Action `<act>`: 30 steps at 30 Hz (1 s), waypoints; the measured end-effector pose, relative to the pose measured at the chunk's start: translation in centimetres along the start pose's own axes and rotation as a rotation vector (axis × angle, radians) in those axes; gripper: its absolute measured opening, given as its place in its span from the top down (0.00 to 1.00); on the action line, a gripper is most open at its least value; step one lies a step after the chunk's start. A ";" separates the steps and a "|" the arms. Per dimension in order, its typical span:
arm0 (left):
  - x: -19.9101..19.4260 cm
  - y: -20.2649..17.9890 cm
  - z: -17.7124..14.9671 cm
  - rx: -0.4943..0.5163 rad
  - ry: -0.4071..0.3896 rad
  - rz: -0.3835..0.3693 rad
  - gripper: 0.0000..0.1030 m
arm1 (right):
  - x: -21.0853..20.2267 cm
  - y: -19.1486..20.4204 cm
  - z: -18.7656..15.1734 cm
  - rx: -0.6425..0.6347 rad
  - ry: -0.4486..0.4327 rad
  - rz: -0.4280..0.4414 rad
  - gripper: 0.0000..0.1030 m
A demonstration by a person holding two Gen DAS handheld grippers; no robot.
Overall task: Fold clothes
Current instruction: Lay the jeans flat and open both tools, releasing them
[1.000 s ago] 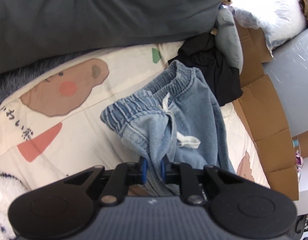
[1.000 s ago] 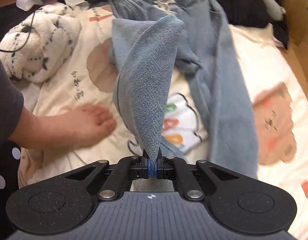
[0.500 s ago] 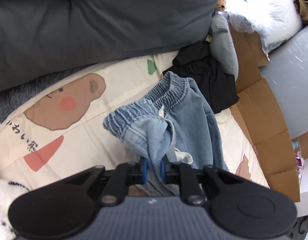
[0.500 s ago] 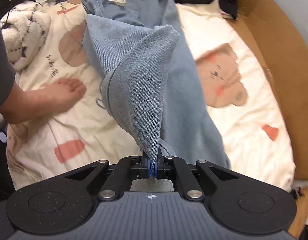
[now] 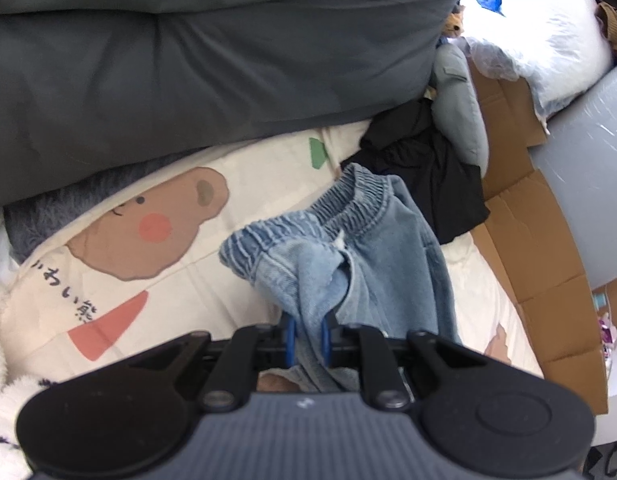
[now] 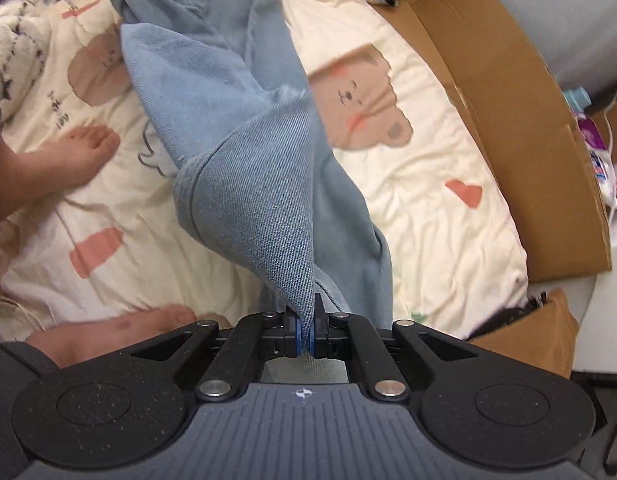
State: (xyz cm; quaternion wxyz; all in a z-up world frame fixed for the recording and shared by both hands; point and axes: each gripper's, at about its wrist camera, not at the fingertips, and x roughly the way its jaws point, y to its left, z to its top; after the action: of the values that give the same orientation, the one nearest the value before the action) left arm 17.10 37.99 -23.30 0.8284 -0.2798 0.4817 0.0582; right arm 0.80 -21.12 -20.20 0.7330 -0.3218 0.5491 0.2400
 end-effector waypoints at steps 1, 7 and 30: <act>0.0 0.3 0.1 -0.005 -0.002 0.009 0.88 | 0.2 -0.1 -0.4 0.003 0.011 -0.009 0.99; -0.1 2.0 0.4 -0.013 -0.010 0.057 0.88 | 0.4 -1.4 -3.1 0.057 0.066 -0.082 0.99; -0.6 1.7 -1.6 -0.082 0.176 0.158 0.80 | -2.1 -2.1 -12.6 0.680 -0.106 -0.085 0.82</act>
State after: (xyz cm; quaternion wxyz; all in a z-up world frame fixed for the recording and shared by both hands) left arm 14.96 38.71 -24.07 0.7635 -0.2788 0.5705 0.1182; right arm -6.54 -31.83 -20.13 0.8352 -0.0688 0.5448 0.0289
